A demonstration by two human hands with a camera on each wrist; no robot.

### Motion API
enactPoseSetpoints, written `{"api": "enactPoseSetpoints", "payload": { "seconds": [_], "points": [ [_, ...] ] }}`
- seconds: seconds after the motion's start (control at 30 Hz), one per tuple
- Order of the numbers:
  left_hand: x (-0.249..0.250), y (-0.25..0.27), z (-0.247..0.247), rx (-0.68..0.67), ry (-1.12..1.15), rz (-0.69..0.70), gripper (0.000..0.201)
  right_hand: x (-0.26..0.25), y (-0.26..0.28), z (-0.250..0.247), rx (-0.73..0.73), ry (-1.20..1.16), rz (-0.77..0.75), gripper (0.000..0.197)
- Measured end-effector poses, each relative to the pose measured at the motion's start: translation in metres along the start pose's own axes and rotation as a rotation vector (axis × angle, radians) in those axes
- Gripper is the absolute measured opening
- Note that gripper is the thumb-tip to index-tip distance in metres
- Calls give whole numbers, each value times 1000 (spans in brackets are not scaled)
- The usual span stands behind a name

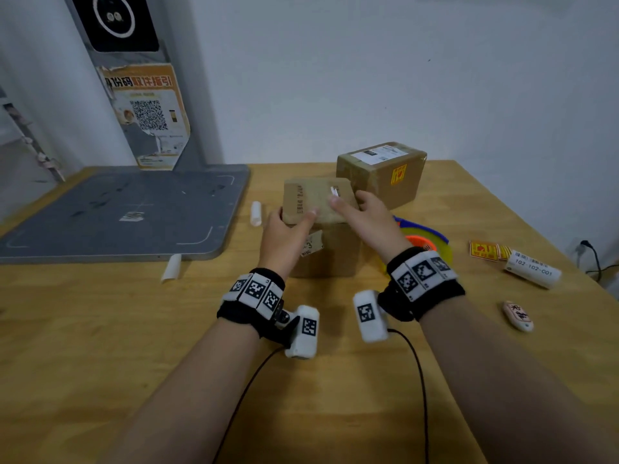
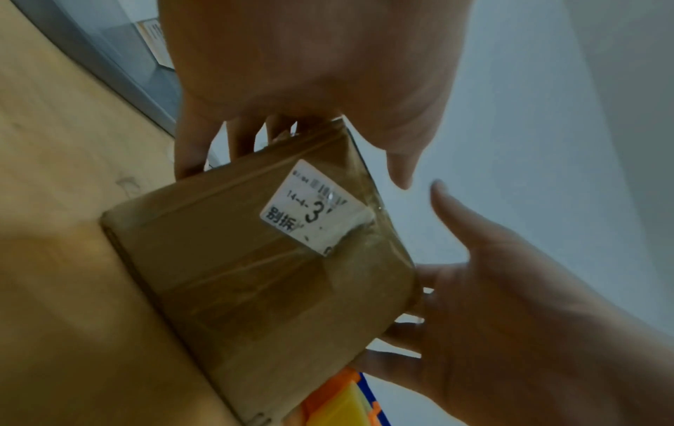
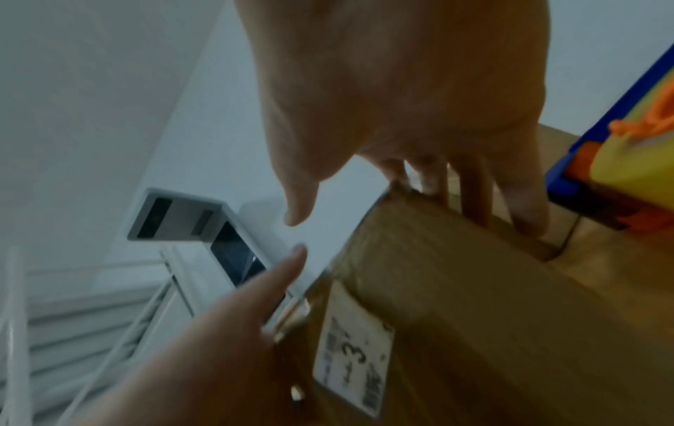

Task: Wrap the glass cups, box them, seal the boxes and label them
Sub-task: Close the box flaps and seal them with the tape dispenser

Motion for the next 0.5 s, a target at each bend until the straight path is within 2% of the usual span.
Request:
{"api": "enactPoseSetpoints", "payload": {
  "seconds": [0.07,0.17,0.27,0.33,0.37,0.5],
  "points": [
    [2,-2,1,-3,-17,-27,72,0,-3,10,36,34,-6,71],
    [2,-5,-1,12,-57,-46,62,2,-4,16,90,56,-16,65],
    [-4,-6,-5,38,-69,-40,29,8,-2,16,148,-5,-50,47],
    [-6,-6,-9,56,-69,-32,12,12,1,14,181,-63,-70,45],
    [-7,-8,-10,60,-54,-31,12,13,1,13,187,-82,-74,45],
    [-11,-8,-13,64,27,-62,40,20,-3,8,195,-191,-81,59]
  ]
}}
Point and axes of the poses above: each hand's wrist, its own y-axis away from the middle knuckle, its own z-axis out of the palm, x = y × z, the point moved 5 cm from there along -y, towards the middle knuckle, and after that the axes turned 7 degrees about z, right-handed, at the moved point
